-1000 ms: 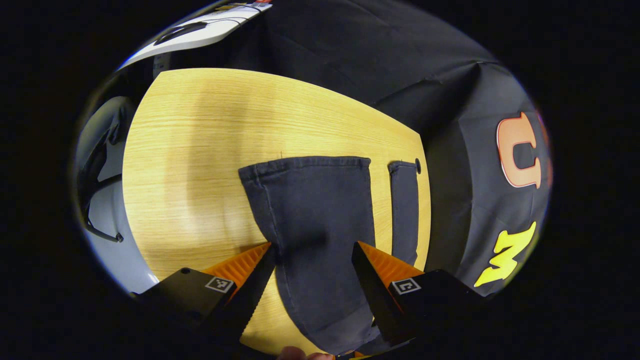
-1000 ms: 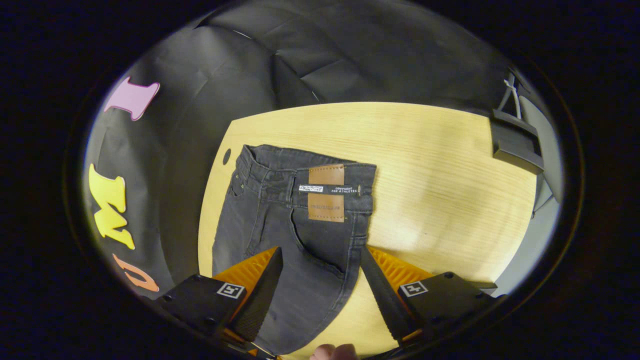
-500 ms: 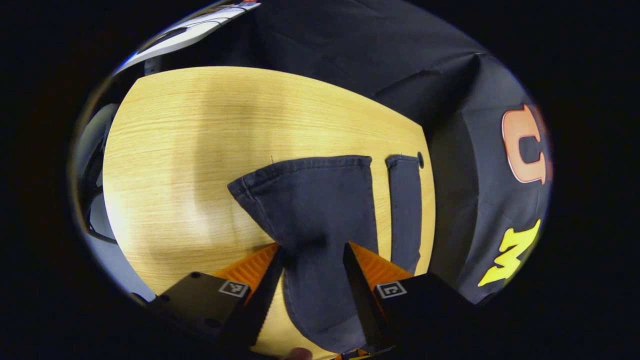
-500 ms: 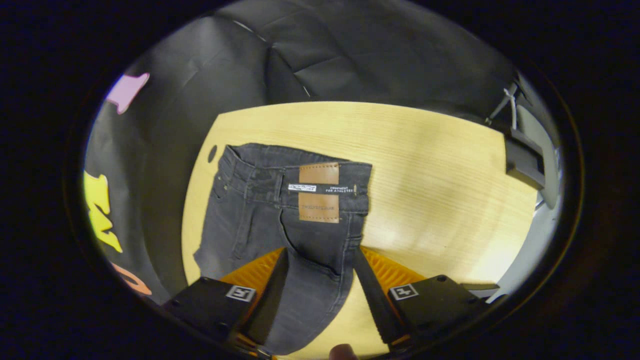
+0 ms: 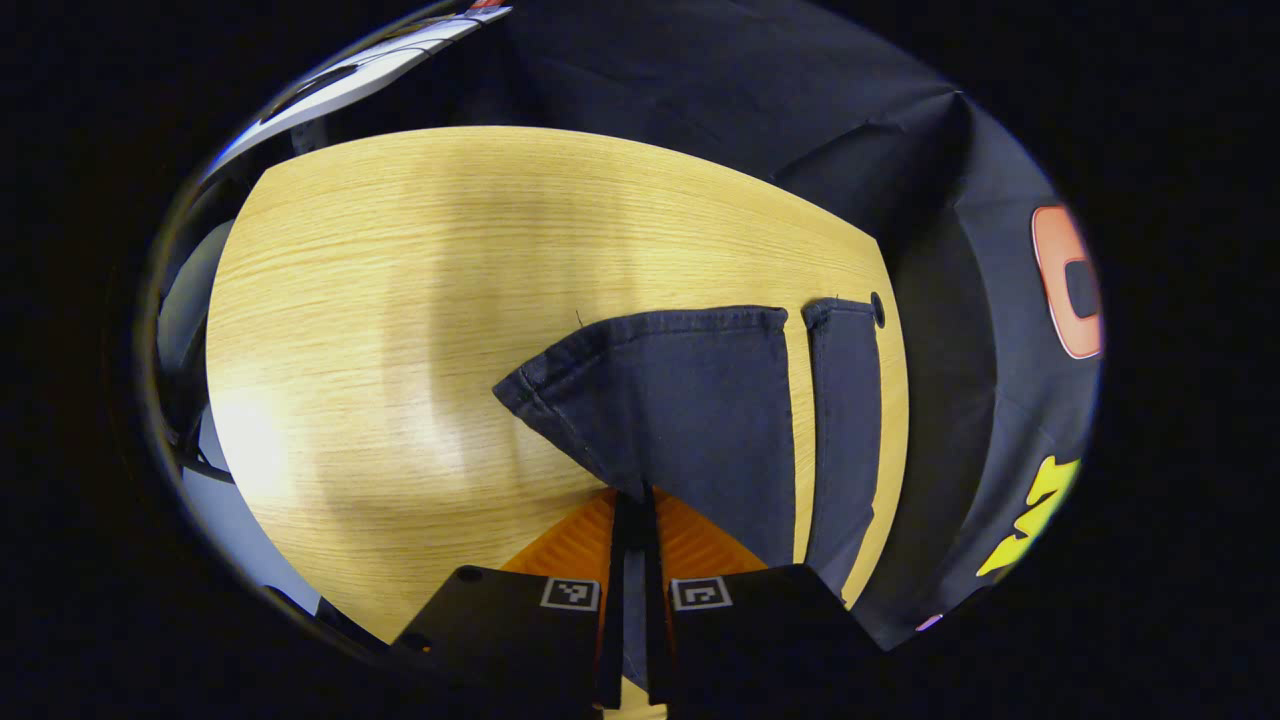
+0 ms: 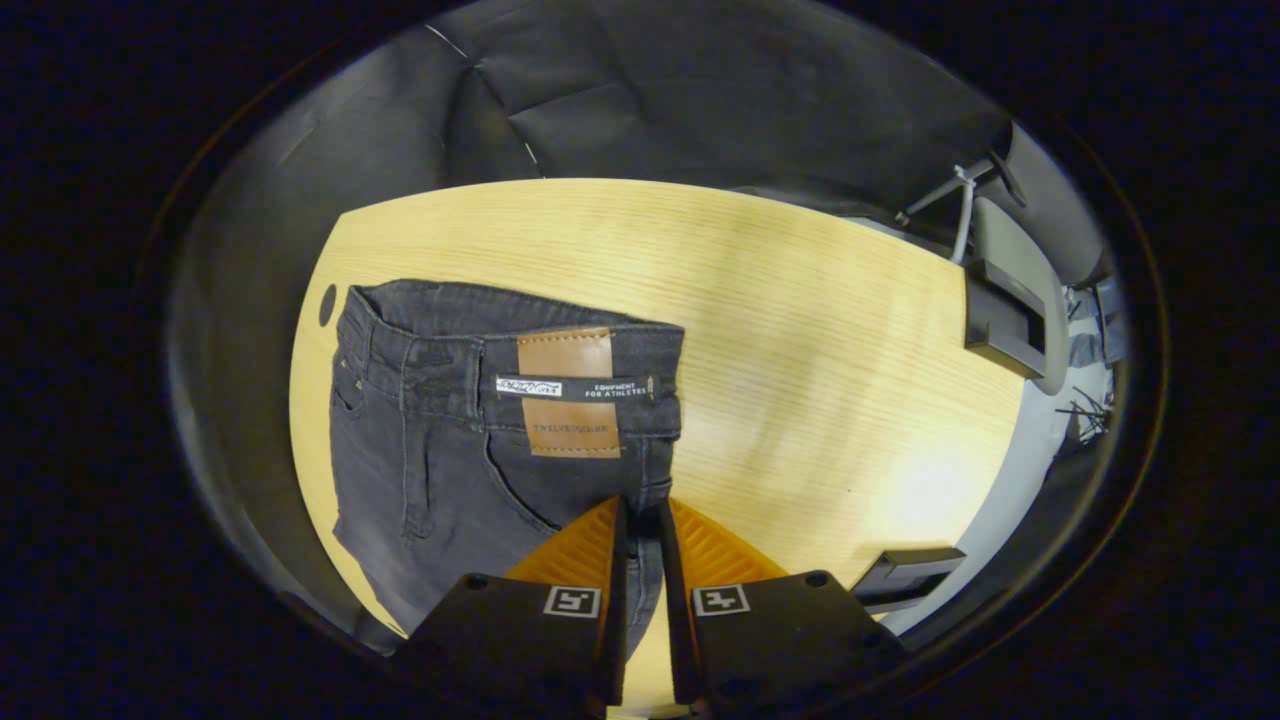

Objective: Grasp the waist and the cuffs of the jeans and fold them to make the two legs overlap; first hold the waist and fold one-third of the jeans toward the cuffs, then hold the cuffs and fold the remaining one-third in the same direction to finish folding.

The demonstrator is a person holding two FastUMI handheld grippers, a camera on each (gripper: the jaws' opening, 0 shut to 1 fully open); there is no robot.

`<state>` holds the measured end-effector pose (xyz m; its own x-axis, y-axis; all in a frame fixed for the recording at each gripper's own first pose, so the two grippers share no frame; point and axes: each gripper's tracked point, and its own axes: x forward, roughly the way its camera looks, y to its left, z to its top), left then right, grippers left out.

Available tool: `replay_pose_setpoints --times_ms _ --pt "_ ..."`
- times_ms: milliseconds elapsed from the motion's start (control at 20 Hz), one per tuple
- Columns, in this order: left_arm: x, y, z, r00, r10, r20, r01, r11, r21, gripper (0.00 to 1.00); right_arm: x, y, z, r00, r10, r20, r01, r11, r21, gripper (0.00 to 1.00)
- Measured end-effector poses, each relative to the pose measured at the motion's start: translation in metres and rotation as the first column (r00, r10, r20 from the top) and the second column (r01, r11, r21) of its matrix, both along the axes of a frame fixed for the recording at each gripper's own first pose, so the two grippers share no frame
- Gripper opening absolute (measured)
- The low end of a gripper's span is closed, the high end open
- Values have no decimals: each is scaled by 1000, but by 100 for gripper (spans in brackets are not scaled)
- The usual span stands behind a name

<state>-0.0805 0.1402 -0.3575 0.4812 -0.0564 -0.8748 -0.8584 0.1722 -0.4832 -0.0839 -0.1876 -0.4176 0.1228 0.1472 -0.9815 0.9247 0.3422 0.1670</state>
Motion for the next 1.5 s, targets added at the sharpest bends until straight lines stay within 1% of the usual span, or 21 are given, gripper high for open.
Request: replay_pose_setpoints --times_ms 50,100,250,400,500,650,700,750,800,950,1000,1050,1100,1200,1300,1350,1400,1500 --pt "-1 1 2 1000 11 12 -11 1000 -13 11 1 0 7 1000 -17 18 16 1000 9 19" --pt "-1 0 1 1000 16 22 -15 1000 -26 8 3 -1 4 999 -27 30 26 999 33 3" --pt "-3 0 7 998 26 51 -23 998 -58 5 3 1 9 994 -55 94 48 996 76 3" --pt "1 2 23 995 25 100 -17 997 -78 4 1 1 21 985 -51 162 35 994 105 3" --pt "5 -3 36 992 9 126 3 996 -94 4 0 3 39 978 -56 200 33 992 118 3" --pt "13 -9 62 986 -31 166 48 994 -101 4 9 4 62 961 -63 270 25 989 145 3" --pt "20 -9 70 983 -40 179 59 993 -102 4 14 4 72 953 -65 294 20 988 154 0" --pt "26 -9 80 980 -51 194 72 992 -100 4 20 5 82 945 -61 320 11 987 158 0" --pt "33 -9 89 976 -67 208 88 992 -92 4 27 6 93 938 -46 344 -8 988 154 3" --pt "56 -5 115 962 -132 241 149 987 -52 4 51 11 124 909 -1 417 -62 988 139 3" --pt "67 -6 121 957 -154 247 170 985 -43 4 61 13 133 900 8 435 -78 987 143 0" --pt "75 -6 127 951 -179 251 193 981 -33 4 71 14 139 893 20 449 -93 986 141 2" --pt "86 -5 132 946 -203 254 214 977 -17 4 81 14 144 887 35 460 -109 985 134 3" --pt "106 -3 139 931 -258 258 262 965 19 4 102 14 153 879 54 474 -129 983 128 3" --pt "126 -3 148 919 -297 260 300 953 31 4 125 15 159 873 71 483 -149 981 126 3" --pt "136 -3 148 913 -315 258 316 948 39 4 136 16 161 870 84 487 -161 980 119 0" --pt "147 0 148 909 -325 260 325 945 42 4 148 16 162 866 98 490 -173 979 111 3" --pt "167 1 143 907 -337 254 341 940 30 4 176 19 159 860 114 497 -189 977 103 3"
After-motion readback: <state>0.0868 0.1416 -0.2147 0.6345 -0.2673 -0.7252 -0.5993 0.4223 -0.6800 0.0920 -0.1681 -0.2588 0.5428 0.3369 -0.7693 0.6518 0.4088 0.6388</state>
